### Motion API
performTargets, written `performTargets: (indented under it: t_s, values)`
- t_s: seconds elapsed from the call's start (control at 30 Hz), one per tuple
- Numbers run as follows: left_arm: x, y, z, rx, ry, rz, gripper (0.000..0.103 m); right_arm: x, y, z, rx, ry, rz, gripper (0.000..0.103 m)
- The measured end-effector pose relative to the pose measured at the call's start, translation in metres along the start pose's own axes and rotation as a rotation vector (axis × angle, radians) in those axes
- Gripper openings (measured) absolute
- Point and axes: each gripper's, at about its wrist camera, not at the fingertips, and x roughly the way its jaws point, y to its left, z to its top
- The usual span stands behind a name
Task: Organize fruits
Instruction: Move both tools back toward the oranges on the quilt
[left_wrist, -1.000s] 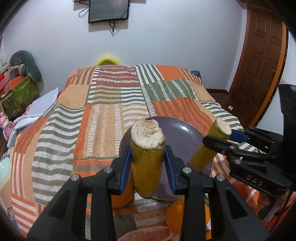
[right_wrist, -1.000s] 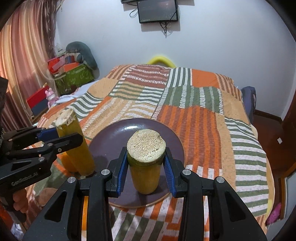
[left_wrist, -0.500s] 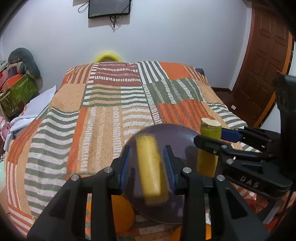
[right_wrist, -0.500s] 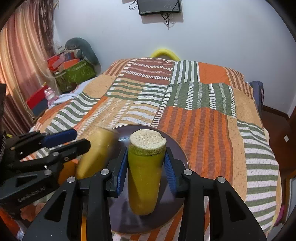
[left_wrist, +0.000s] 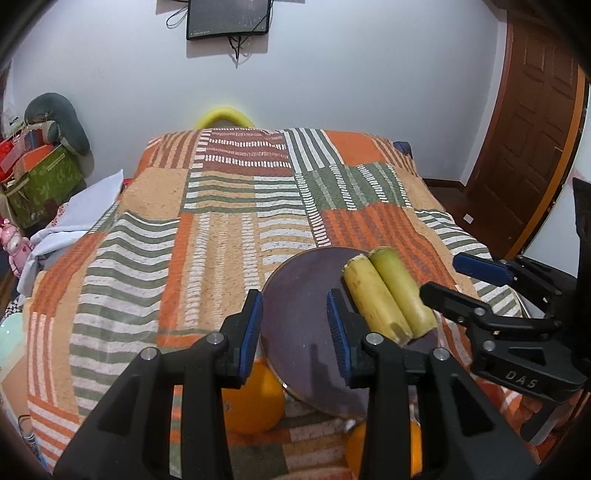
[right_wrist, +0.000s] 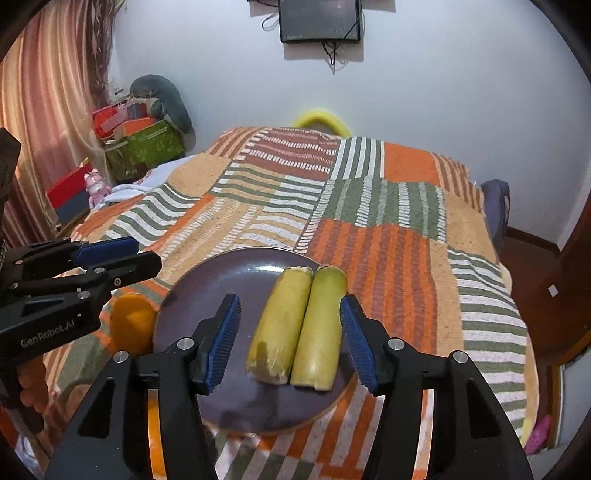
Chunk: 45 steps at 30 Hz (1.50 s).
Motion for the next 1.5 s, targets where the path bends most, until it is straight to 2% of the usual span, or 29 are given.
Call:
performTargets:
  t_s: [0.17, 0.37, 0.57, 0.67, 0.77, 1.07, 1.2, 1.5]
  values:
    - [-0.033, 0.002, -0.008, 0.003, -0.035, 0.017, 0.045, -0.027, 0.006, -0.003, 0.012, -0.028, -0.003, 0.053]
    - [-0.078, 0.006, -0.020, -0.006, -0.075, 0.021, 0.049, -0.056, 0.015, -0.010, 0.022, -0.054, 0.000, 0.056]
    - [-0.118, 0.010, -0.034, 0.002, -0.108, 0.041, 0.055, -0.078, 0.028, -0.020, 0.008, -0.081, -0.009, 0.066]
    - [-0.133, 0.014, -0.041, 0.003, -0.113, 0.048, 0.064, -0.085, 0.035, -0.026, 0.006, -0.084, -0.006, 0.067]
    - [-0.144, 0.018, -0.051, 0.012, -0.113, 0.065, 0.066, -0.085, 0.041, -0.032, 0.003, -0.076, -0.005, 0.068]
    - [-0.147, 0.045, -0.080, -0.025, -0.087, 0.059, 0.066, -0.069, 0.062, -0.059, 0.005, -0.004, 0.003, 0.068]
    - [-0.137, 0.050, -0.089, -0.012, -0.059, 0.069, 0.066, -0.054, 0.070, -0.069, 0.002, 0.043, 0.004, 0.068]
    - [-0.107, 0.058, -0.108, -0.026, 0.018, 0.036, 0.066, -0.015, 0.076, -0.080, 0.007, 0.143, -0.003, 0.068]
